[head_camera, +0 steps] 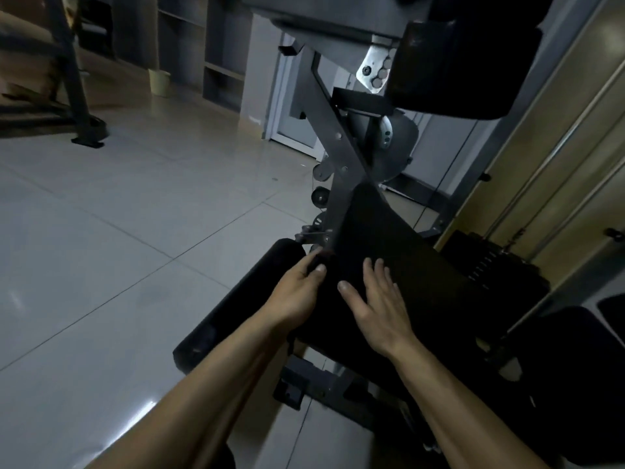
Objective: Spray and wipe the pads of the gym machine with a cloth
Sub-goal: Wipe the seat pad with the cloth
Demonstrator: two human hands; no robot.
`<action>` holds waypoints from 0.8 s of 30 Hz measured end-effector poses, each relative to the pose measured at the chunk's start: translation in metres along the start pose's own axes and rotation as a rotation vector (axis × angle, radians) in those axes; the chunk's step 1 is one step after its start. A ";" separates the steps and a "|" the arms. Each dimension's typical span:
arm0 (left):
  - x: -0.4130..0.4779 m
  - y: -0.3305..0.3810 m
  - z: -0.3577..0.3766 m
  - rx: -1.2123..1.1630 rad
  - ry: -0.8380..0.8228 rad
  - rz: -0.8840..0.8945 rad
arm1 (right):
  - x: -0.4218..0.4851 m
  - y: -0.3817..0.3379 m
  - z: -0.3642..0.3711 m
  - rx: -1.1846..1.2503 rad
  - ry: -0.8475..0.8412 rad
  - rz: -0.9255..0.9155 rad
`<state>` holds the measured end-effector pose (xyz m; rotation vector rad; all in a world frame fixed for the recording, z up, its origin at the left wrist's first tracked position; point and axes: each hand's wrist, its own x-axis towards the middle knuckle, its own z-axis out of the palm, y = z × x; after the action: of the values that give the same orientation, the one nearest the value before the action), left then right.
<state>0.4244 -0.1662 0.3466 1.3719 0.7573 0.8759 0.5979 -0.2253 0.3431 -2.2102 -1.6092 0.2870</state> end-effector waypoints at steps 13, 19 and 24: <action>0.021 -0.034 -0.010 -0.006 -0.137 0.103 | 0.069 -0.003 -0.012 0.044 0.065 0.228; 0.110 -0.010 0.007 0.153 -0.081 0.061 | 0.063 0.000 -0.009 0.027 0.033 0.184; 0.145 0.007 0.018 0.220 -0.074 0.051 | 0.065 -0.002 -0.007 0.057 0.058 0.193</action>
<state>0.5105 -0.0495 0.3613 1.6154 0.7820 0.7945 0.6199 -0.1645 0.3538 -2.3110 -1.3429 0.3149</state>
